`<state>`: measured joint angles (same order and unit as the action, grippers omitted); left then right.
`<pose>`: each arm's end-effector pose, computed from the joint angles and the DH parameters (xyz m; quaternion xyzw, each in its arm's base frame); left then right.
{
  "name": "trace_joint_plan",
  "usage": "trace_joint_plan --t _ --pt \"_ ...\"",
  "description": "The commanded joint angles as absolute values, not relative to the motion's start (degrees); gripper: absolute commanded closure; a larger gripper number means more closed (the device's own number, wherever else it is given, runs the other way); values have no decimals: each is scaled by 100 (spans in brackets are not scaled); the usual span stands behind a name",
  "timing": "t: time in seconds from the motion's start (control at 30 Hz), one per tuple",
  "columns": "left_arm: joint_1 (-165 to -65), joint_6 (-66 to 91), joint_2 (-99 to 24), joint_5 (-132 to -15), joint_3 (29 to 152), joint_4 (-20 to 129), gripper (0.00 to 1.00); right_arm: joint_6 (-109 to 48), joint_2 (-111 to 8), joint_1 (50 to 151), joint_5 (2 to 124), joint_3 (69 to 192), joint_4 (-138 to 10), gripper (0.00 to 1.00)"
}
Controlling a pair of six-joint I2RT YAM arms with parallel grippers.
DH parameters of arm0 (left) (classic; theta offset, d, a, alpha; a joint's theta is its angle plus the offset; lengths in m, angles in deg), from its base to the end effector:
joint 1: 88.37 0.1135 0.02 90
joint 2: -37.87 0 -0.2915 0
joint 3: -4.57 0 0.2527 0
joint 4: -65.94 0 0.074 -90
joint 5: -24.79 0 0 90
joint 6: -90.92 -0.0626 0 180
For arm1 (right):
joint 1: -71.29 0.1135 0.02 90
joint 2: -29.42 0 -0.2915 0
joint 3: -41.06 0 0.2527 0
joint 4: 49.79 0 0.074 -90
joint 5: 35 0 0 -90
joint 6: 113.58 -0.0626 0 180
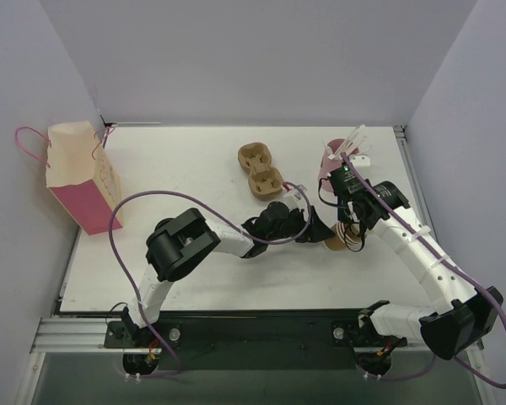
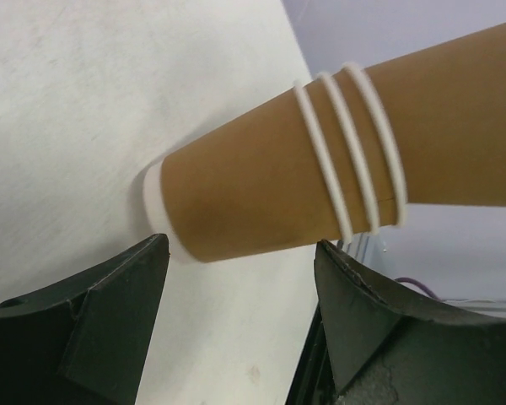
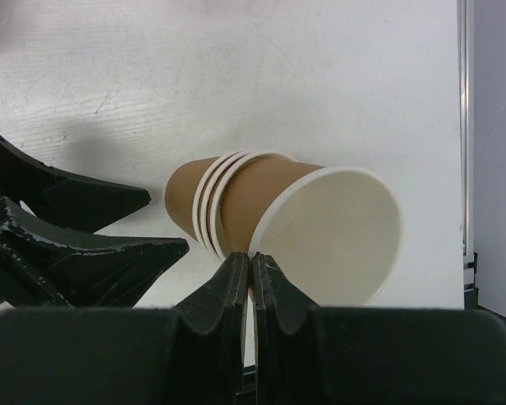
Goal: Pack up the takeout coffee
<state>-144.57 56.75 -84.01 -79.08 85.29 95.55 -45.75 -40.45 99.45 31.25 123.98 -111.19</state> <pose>0.2636 -0.4207 0.1677 0.0788 0.7688 -0.5728 0.2733 0.2351 0.0972 0.3461 0.0253 0.9172 -0.0261 0.3967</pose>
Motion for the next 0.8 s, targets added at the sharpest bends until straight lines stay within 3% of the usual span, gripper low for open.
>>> trace_joint_plan --t 0.0,0.3,0.6,0.77 --pt "-14436 5156 -7956 -7542 8282 9221 21 -4450 -4177 9976 2924 12730 -11406 100" --pt "-14348 4602 -6858 -6891 7676 8350 21 -4432 -4397 10082 2960 13168 -11362 100" --pt "-14198 3345 -4451 -5336 7386 5969 19 -4450 -4537 10459 3065 14013 -11679 100" --pt "-14189 2555 -2562 -4483 7149 4431 17 -4467 -5055 11265 3161 14574 -11486 100"
